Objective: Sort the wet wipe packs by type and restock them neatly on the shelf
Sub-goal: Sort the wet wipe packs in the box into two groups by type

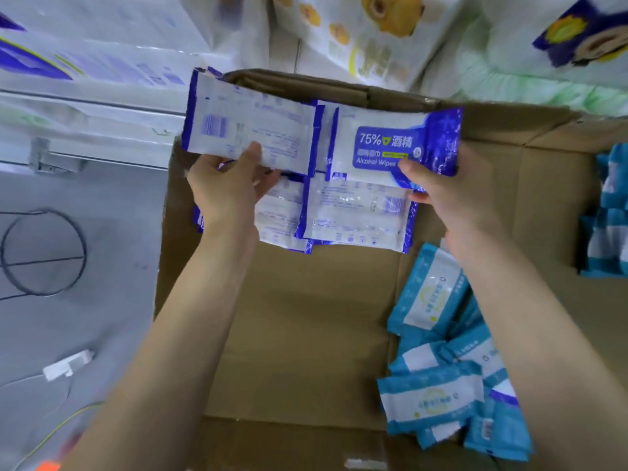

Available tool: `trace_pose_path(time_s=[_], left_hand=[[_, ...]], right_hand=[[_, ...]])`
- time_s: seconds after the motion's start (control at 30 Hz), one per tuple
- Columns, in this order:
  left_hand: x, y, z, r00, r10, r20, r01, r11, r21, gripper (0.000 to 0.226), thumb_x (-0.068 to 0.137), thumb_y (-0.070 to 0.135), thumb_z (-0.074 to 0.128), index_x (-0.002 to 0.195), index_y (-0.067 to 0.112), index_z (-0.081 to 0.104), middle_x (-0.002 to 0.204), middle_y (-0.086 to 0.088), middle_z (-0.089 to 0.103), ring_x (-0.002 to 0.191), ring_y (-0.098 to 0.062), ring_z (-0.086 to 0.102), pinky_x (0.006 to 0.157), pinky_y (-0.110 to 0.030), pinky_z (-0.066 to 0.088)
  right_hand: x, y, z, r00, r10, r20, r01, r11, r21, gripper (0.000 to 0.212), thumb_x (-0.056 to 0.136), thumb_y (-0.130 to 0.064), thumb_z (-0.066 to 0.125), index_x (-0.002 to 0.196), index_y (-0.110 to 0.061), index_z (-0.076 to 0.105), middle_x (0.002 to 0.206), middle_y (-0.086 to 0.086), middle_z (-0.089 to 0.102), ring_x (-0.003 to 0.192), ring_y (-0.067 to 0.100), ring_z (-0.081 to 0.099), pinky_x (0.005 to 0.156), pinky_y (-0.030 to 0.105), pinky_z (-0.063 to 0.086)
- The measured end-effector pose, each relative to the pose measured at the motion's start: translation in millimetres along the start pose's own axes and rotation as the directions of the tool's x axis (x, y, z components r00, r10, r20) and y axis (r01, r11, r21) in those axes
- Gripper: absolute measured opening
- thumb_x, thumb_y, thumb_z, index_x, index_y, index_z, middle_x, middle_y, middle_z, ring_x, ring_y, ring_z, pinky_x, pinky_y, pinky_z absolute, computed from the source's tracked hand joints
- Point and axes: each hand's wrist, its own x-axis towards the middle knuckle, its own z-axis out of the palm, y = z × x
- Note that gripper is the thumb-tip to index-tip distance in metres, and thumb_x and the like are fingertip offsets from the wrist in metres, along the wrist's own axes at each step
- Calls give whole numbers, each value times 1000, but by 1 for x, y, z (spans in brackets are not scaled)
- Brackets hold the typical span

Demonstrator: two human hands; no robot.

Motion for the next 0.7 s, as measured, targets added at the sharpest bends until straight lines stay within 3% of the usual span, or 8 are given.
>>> trace_pose_path(time_s=[0.13, 0.2, 0.27, 0.3, 0.4, 0.5, 0.6, 0.7], left_hand=[[5, 7, 0, 997, -35, 67, 22, 983, 183, 13, 88, 20, 68, 81, 9, 66, 80, -11, 73, 67, -17, 72, 58, -26, 57], [6, 8, -1, 996, -38, 86, 16, 970, 241, 18, 87, 24, 69, 76, 9, 67, 72, -7, 73, 62, -16, 71, 53, -24, 55], [6, 9, -4, 993, -47, 109, 17, 964, 265, 22, 88, 25, 68, 75, 7, 66, 66, -6, 71, 56, -15, 69, 51, -22, 54], [5, 10, -5, 991, -52, 124, 15, 960, 280, 23, 89, 26, 67, 75, 7, 66, 66, -7, 70, 55, -15, 68, 51, -22, 54], [-3, 12, -11, 984, -49, 174, -11, 945, 327, 27, 92, 28, 62, 76, 7, 65, 67, -8, 69, 53, -13, 67, 52, -22, 55], [-18, 10, -18, 972, 0, 237, -90, 926, 367, 30, 95, 28, 57, 79, 4, 65, 68, -10, 67, 56, -15, 67, 54, -22, 54], [-41, -2, -21, 946, 4, 323, -149, 892, 426, 25, 95, 27, 56, 84, 6, 64, 73, -9, 68, 60, -13, 67, 55, -22, 55], [-66, -34, -22, 917, -85, 389, -150, 831, 536, 20, 91, 30, 62, 85, 11, 66, 80, -9, 70, 66, -13, 68, 63, -28, 58]], right_hand=[[2, -4, 16, 999, -49, -14, 49, 999, 7, 16, 80, -8, 75, 82, -18, 63, 81, -3, 67, 69, 5, 68, 56, 19, 54], [8, -4, 22, 997, -50, -58, 51, 999, 3, 16, 77, -11, 78, 83, -14, 63, 80, -3, 68, 68, 7, 69, 56, 21, 54], [13, -3, 23, 989, -108, -105, 97, 990, -106, 25, 73, -22, 81, 84, -7, 64, 78, 1, 69, 66, 12, 70, 57, 29, 56], [14, -2, 23, 982, -147, -116, 124, 974, -191, 32, 69, -30, 80, 82, -6, 63, 75, 1, 69, 65, 14, 69, 57, 31, 56], [9, 2, 13, 959, -248, -136, 170, 890, -423, 37, 71, -41, 77, 82, -14, 54, 72, -7, 58, 65, 8, 55, 52, 16, 38], [-2, 8, -14, 950, -252, -183, 162, 902, -400, 38, 76, -39, 75, 92, -20, 45, 72, -13, 46, 60, -4, 47, 56, 11, 35], [-14, 20, -57, 967, -214, -139, 158, 931, -330, 27, 78, -33, 74, 87, -25, 49, 68, -12, 48, 59, -1, 47, 59, 11, 35], [-35, 38, -106, 982, -185, -27, 146, 850, -507, 19, 80, -30, 74, 89, -27, 58, 74, -12, 57, 67, 0, 53, 65, 15, 40]])
